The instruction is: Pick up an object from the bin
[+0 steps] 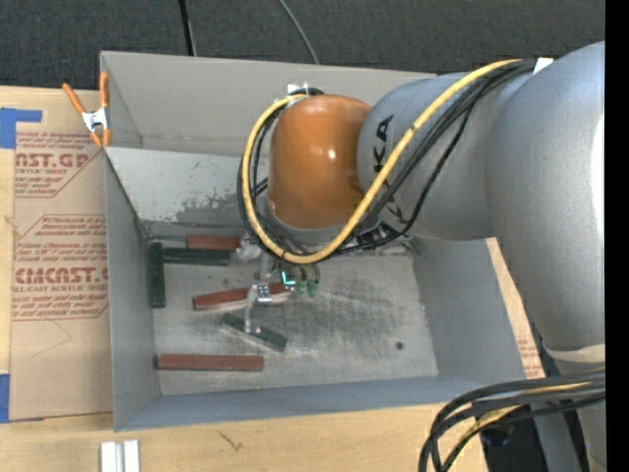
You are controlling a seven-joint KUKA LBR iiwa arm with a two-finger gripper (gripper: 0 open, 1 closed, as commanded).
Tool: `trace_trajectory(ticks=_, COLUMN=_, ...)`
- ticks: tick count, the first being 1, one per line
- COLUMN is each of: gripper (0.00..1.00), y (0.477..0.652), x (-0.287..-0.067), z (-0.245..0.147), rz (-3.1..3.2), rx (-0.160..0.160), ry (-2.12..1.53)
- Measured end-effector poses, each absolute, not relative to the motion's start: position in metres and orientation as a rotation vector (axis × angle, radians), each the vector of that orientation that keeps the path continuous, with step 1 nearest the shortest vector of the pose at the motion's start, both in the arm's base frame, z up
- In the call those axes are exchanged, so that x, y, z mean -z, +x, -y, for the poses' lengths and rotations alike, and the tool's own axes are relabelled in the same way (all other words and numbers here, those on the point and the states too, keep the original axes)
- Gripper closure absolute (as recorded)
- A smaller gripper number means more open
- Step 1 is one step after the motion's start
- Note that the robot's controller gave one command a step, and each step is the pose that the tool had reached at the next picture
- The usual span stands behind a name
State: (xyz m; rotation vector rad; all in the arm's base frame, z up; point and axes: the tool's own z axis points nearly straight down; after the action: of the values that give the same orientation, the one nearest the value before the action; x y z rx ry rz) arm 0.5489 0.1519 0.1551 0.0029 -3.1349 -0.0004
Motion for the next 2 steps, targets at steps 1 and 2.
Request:
trace_trajectory(ticks=1, gripper=0.00, y=0.551, x=-0.159, z=-0.151, rz=3.142, rx=0.002, ry=0.001)
trace_trajectory(ticks=2, gripper=1.00, y=0.540, x=-0.084, z=-0.111, rz=3.184, rx=0.022, ry=0.060)
